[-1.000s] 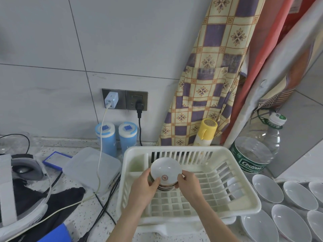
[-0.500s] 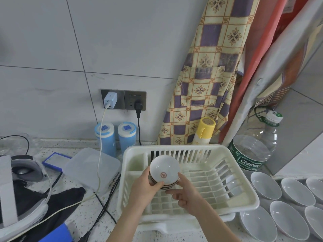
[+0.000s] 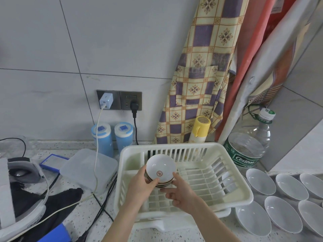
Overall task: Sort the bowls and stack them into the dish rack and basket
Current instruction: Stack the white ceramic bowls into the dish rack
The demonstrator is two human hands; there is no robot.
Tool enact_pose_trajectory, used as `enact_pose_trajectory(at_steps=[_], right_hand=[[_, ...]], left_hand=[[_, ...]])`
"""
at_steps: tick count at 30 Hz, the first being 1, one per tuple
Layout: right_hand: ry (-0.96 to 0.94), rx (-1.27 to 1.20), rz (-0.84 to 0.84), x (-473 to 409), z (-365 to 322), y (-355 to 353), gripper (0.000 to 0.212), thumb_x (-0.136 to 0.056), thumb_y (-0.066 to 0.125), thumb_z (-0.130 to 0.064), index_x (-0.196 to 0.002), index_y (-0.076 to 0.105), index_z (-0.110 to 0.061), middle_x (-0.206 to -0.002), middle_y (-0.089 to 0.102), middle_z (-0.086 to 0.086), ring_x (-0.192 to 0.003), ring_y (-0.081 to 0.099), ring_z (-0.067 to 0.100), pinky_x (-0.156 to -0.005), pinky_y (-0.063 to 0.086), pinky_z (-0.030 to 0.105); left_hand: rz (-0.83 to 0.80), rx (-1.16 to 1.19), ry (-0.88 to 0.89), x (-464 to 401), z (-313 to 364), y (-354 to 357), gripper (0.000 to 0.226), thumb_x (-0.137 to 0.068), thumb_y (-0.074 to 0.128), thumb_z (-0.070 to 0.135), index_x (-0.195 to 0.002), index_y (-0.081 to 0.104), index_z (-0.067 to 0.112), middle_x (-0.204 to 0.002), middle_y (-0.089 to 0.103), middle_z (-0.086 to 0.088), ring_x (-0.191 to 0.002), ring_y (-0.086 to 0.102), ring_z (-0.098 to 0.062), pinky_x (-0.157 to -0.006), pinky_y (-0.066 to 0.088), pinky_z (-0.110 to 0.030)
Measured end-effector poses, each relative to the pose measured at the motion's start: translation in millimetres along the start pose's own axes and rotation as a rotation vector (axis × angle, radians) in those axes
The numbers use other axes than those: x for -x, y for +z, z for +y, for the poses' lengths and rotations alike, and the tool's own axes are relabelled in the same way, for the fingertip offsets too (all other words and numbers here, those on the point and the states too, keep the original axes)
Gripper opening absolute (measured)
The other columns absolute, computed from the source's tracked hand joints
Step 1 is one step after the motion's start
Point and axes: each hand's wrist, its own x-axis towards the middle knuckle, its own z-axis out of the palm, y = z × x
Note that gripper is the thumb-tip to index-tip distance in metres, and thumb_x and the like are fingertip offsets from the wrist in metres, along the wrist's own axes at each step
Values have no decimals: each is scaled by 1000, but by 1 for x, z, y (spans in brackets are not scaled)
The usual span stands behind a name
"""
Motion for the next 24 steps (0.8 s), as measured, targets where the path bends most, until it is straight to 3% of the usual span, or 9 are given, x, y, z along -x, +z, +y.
enact_pose_trajectory(at_steps=[3, 8, 14, 18, 24], right_hand=[[-5, 65, 44, 9, -4, 6, 49, -94, 49, -51, -127, 45, -15, -96, 72, 15, -48, 56, 15, -35, 22, 20], [-120, 182, 138, 34, -11, 3, 37, -94, 53, -45, -121, 47, -21, -98, 73, 8, -45, 55, 11, -37, 25, 19], [-373, 49, 179, 84, -8, -35, 24, -93, 57, -35, -113, 61, -21, -89, 78, -4, -45, 47, 8, -40, 29, 18], [-476, -102, 232, 114, 0, -73, 19, -92, 58, -27, -106, 68, -18, -91, 77, 4, -43, 39, 9, -40, 30, 18], [-520, -280, 402, 144, 9, -147, 17, -92, 56, -19, -96, 72, -15, -81, 76, 8, -46, 33, 13, -39, 25, 18]], left_hand=[[15, 13, -13, 1, 2, 0, 57, -84, 71, 38, -136, 49, 29, -82, 63, 16, -72, 61, 0, -57, 42, -15], [93, 92, -48, 5, 11, -7, 42, -96, 56, 34, -136, 51, 24, -78, 64, -3, -69, 60, -9, -57, 43, -20], [151, 267, 128, 33, 42, -8, 17, -98, 55, 20, -112, 61, 26, -55, 64, 17, -49, 53, 3, -52, 40, -8], [68, 404, 181, 67, 69, 12, 15, -98, 56, 21, -96, 63, 34, -69, 72, 3, -47, 53, 0, -46, 40, -13], [-147, 412, 167, 120, 100, 78, 13, -97, 59, 24, -85, 63, 25, -67, 69, -5, -50, 58, 2, -50, 41, -9]])
